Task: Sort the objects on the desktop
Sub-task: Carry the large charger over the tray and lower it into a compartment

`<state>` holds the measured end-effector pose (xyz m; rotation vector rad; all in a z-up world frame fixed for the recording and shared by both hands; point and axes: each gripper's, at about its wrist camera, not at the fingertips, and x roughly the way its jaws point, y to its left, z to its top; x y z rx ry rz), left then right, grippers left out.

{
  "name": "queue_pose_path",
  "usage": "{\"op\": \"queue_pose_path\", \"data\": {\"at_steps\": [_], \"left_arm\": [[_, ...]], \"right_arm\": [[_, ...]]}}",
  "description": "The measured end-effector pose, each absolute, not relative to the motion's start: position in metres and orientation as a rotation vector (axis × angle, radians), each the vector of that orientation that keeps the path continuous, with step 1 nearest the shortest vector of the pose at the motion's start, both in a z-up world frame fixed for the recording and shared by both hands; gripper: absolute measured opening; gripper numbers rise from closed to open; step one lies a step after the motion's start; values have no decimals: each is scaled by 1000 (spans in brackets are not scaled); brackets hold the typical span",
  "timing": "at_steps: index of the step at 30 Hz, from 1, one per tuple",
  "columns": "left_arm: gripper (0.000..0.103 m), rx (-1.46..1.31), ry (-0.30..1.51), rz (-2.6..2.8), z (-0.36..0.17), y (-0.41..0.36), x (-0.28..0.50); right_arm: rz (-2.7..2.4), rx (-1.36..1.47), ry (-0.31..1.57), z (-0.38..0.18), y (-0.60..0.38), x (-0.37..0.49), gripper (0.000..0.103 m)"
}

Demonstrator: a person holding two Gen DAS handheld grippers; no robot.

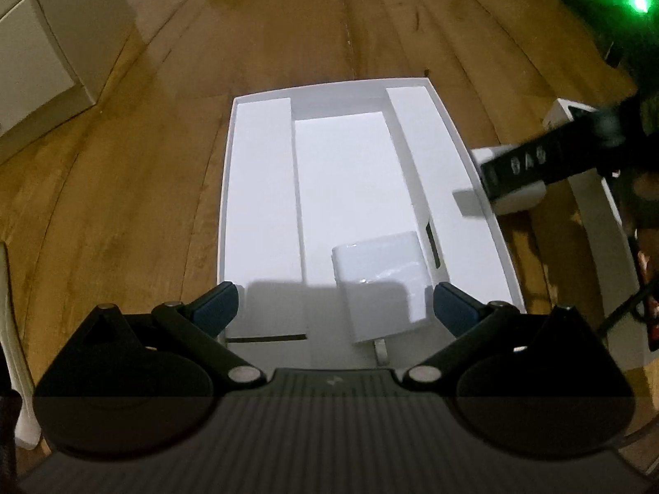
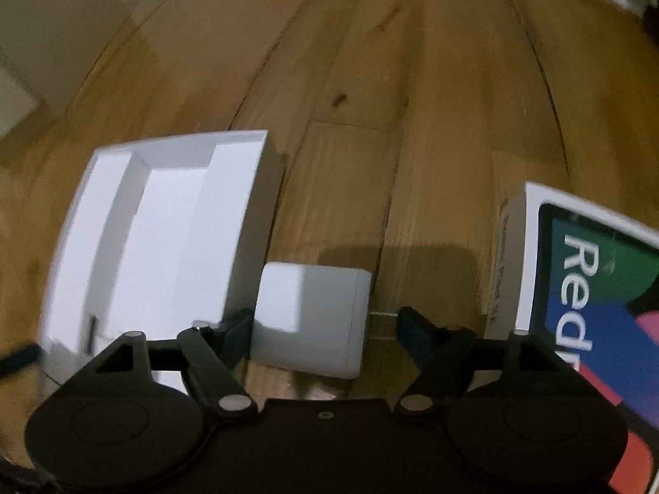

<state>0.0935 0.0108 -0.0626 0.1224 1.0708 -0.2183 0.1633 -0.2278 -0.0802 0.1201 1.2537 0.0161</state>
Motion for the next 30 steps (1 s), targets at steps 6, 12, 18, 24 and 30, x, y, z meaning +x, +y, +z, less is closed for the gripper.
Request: {"op": "queue_pose_path", "data": {"at_steps": [6, 12, 18, 24, 30], "left_arm": [[103, 105, 1062, -237, -57, 9, 92], [103, -87, 1066, -192, -51, 35, 98], [103, -144, 1056, -124, -48, 55, 102], [103, -120, 1090, -110, -53, 63, 99], [103, -94, 1094, -105, -52, 76, 96]], "right_arm": [[0, 116, 1256, -77, -233, 153, 77], [-11, 278, 1205, -67, -252, 136, 76], [142, 434, 1035, -28, -251, 134, 76], [317, 337, 1017, -15, -197, 153, 76], [306, 280, 1145, -38, -167, 167, 76]]}}
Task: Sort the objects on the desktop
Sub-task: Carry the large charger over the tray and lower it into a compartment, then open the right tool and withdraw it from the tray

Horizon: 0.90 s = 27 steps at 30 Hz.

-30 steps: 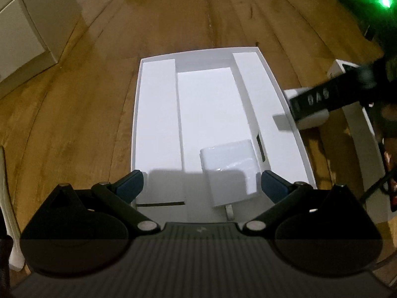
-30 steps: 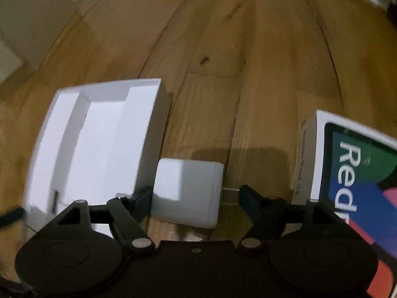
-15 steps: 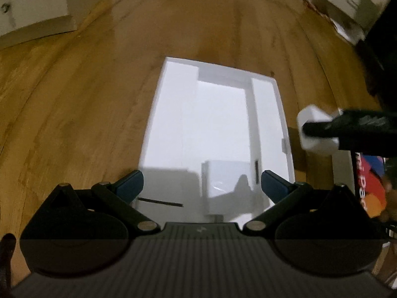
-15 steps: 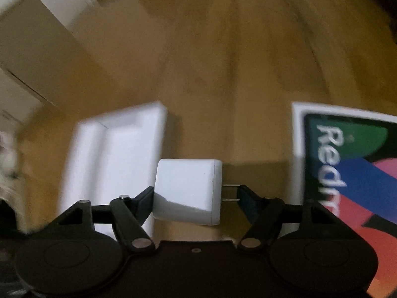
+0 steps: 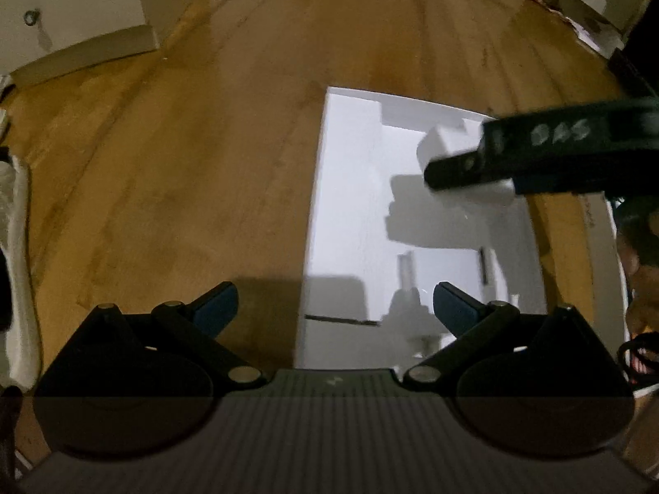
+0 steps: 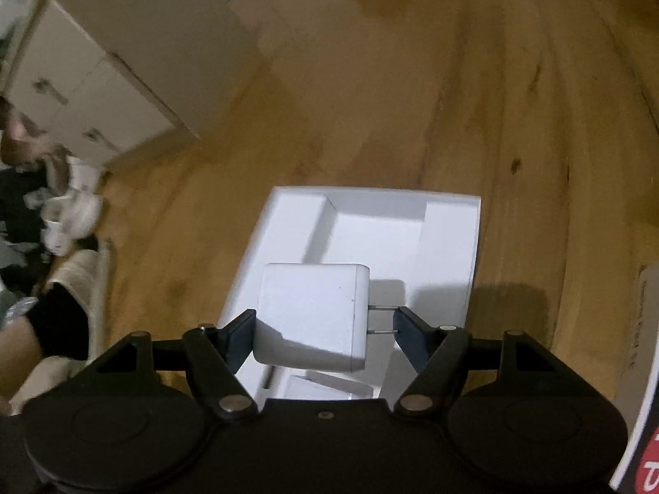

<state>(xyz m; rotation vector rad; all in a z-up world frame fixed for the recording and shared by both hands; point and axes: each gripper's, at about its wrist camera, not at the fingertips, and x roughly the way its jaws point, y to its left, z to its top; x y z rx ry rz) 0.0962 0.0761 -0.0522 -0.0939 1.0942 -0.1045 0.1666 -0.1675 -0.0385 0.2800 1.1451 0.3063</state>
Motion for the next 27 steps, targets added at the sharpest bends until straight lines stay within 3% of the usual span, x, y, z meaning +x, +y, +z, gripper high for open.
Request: {"op": "queue_pose_path", "data": {"at_steps": [15, 22, 27], "left_arm": [[103, -110, 1142, -112, -71, 77, 104], [103, -120, 1111, -103, -55, 75, 104], [103, -112, 1072, -132, -30, 61, 100]], "right_arm": [[304, 163, 1235, -65, -139, 174, 77], [320, 49, 1155, -24, -139, 158, 78], [258, 121, 1103, 9, -171, 134, 78]]}}
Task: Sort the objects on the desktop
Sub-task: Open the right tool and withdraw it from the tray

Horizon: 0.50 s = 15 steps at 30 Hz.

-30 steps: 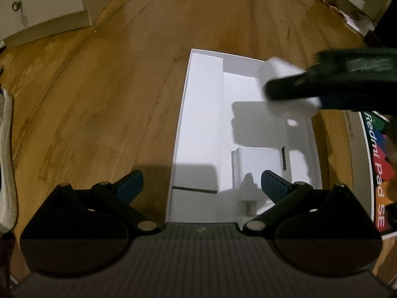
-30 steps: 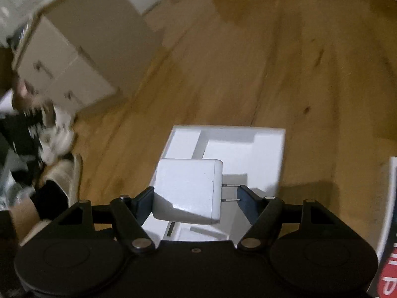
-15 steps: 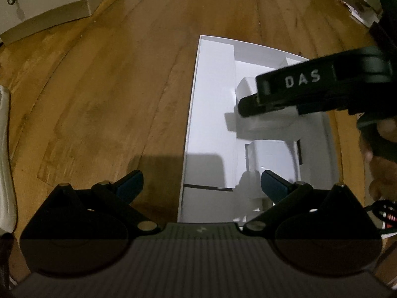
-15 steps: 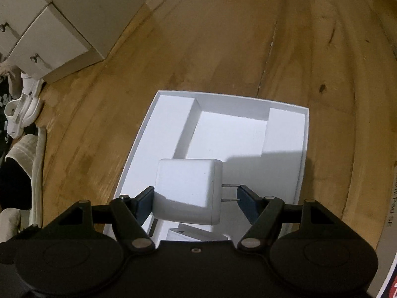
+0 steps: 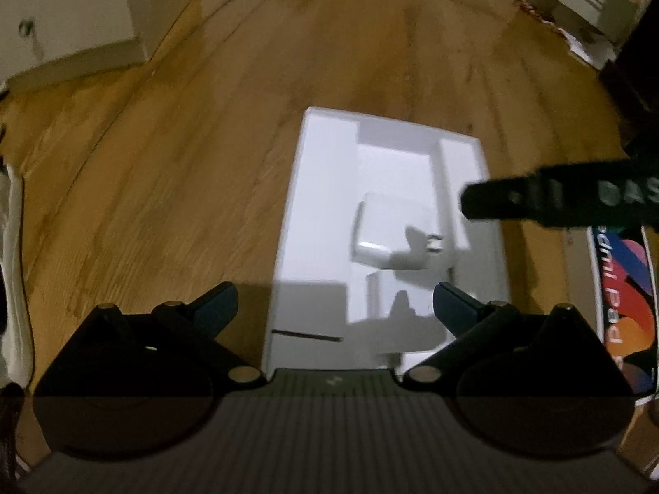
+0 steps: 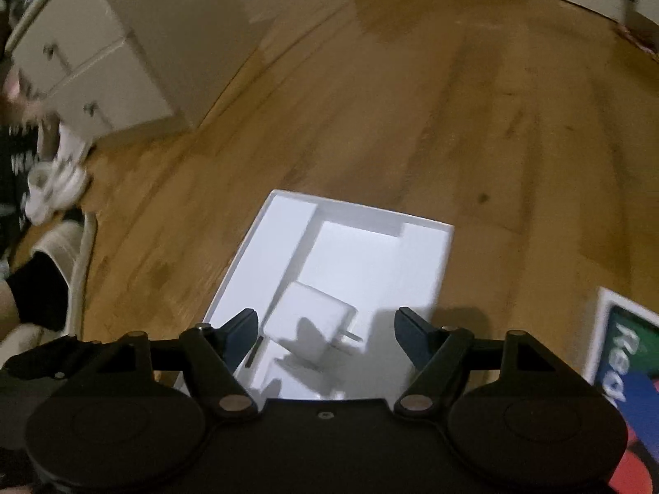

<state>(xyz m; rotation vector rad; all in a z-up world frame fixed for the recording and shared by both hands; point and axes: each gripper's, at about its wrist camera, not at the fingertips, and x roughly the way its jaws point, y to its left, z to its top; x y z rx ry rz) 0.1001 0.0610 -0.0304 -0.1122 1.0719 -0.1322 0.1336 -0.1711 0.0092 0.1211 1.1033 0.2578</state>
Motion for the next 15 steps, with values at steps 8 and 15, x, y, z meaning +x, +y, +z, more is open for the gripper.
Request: {"op": "queue_pose_path", "data": {"at_steps": [8, 15], "left_arm": [[103, -253, 1034, -231, 13, 32, 93], [103, -224, 1030, -230, 32, -12, 73]], "right_arm": [[299, 156, 1062, 114, -195, 138, 79], [179, 34, 1270, 117, -218, 135, 79]]}}
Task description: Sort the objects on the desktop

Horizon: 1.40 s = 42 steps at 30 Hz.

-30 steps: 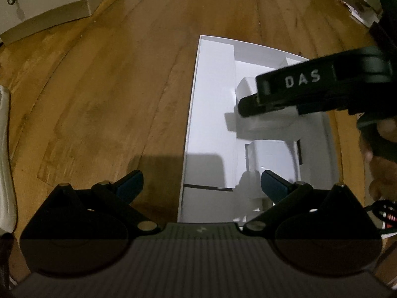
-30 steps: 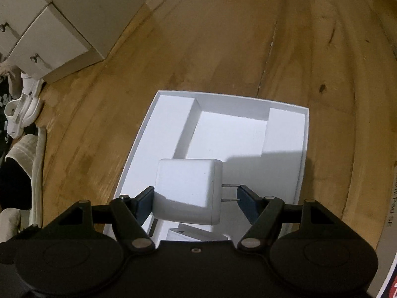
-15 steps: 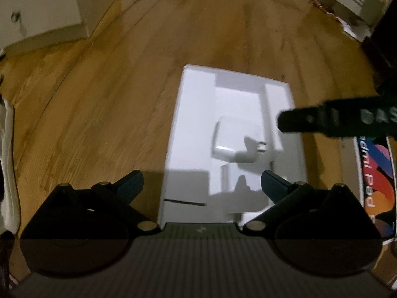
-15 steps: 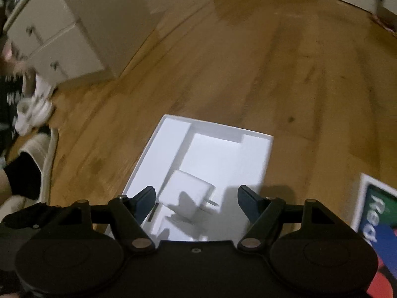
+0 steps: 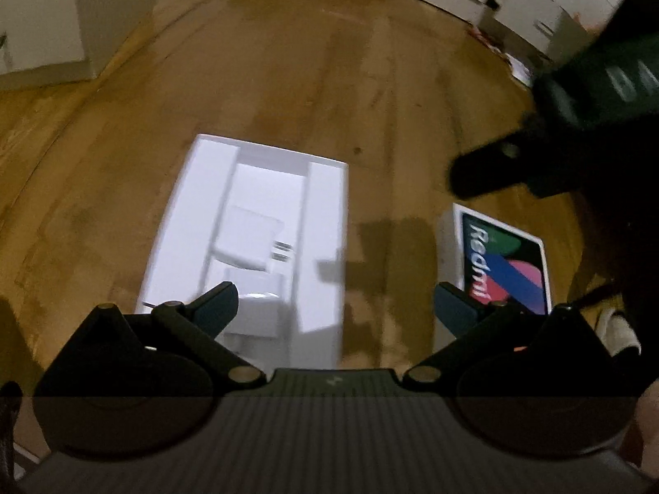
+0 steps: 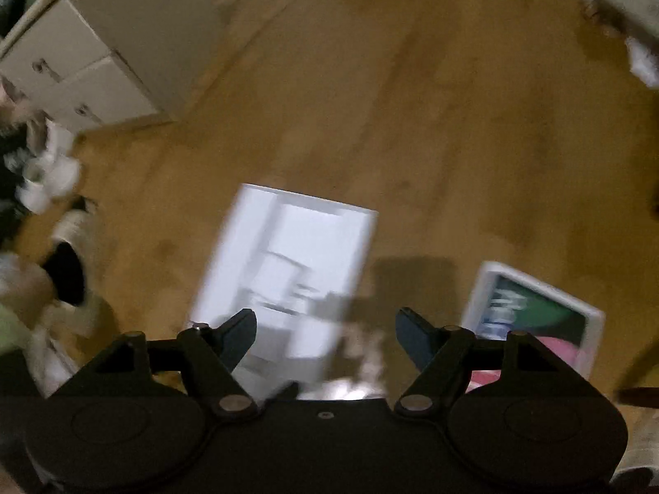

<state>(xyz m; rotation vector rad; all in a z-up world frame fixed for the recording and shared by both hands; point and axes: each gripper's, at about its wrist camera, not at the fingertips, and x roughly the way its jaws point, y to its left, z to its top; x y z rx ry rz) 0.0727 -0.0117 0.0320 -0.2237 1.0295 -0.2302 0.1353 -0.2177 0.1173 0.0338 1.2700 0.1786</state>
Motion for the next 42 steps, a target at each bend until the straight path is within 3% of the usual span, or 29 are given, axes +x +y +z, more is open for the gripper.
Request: {"op": "queue_pose_path", "data": {"at_steps": [5, 10, 15, 25, 32, 42], "left_arm": [[103, -148, 1038, -347, 37, -62, 70], [103, -115, 1087, -417, 25, -103, 64], [103, -73, 1123, -404, 4, -125, 65], [103, -123, 1178, -328, -32, -137, 70], [103, -74, 1162, -341, -43, -148, 74], [103, -19, 1145, -385, -50, -167, 75]], "right_arm": [[160, 22, 1200, 122, -286, 81, 80], [119, 173, 1331, 80, -365, 49, 80], [95, 269, 1345, 39, -417, 41, 80], [131, 278, 1323, 3, -449, 30, 80], [8, 462, 1292, -9, -479, 29, 80], [61, 422, 1308, -33, -475, 45, 80]]}}
